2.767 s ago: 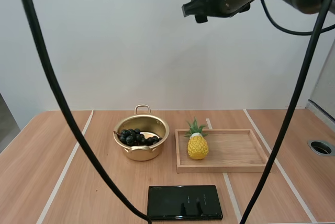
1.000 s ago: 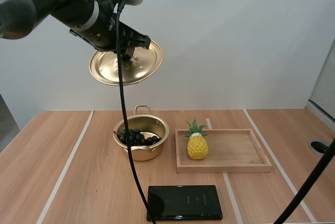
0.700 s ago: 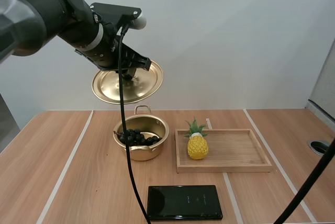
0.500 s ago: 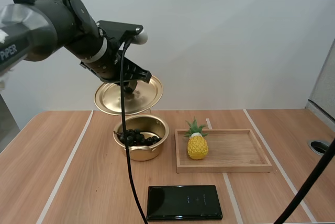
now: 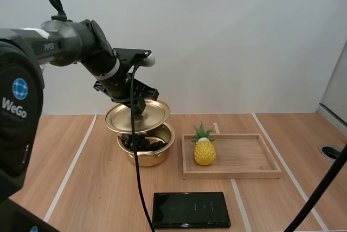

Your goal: Open the pot, put the grape inside, and close it

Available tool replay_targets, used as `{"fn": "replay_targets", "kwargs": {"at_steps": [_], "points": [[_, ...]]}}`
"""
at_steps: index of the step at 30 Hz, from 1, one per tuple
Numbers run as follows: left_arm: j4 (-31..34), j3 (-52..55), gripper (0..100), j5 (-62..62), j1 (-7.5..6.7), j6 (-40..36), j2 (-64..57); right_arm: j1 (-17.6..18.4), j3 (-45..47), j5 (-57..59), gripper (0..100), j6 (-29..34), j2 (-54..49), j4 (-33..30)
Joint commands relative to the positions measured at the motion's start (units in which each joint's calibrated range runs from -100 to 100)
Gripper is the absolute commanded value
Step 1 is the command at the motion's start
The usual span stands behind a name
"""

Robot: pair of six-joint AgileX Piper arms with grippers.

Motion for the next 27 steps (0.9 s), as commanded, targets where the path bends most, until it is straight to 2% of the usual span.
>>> {"fn": "replay_targets", "kwargs": {"at_steps": [1,18,27], "points": [[-1.3,0.1,0,-1.8,0.02,0.8,1.7,-0.3,-0.5,0.1,100,0.1,-0.8,-0.7],[-3.8,0.1,0,-3.0,-0.06,3.0,8.4,-0.3,-0.5,0.4,100,0.1,-0.8,-0.7],[-3.8,7.5,0,-17.4,-0.06,6.4,9.6,-0.3,-0.5,0.4,100,0.1,-0.8,-0.7]]}}
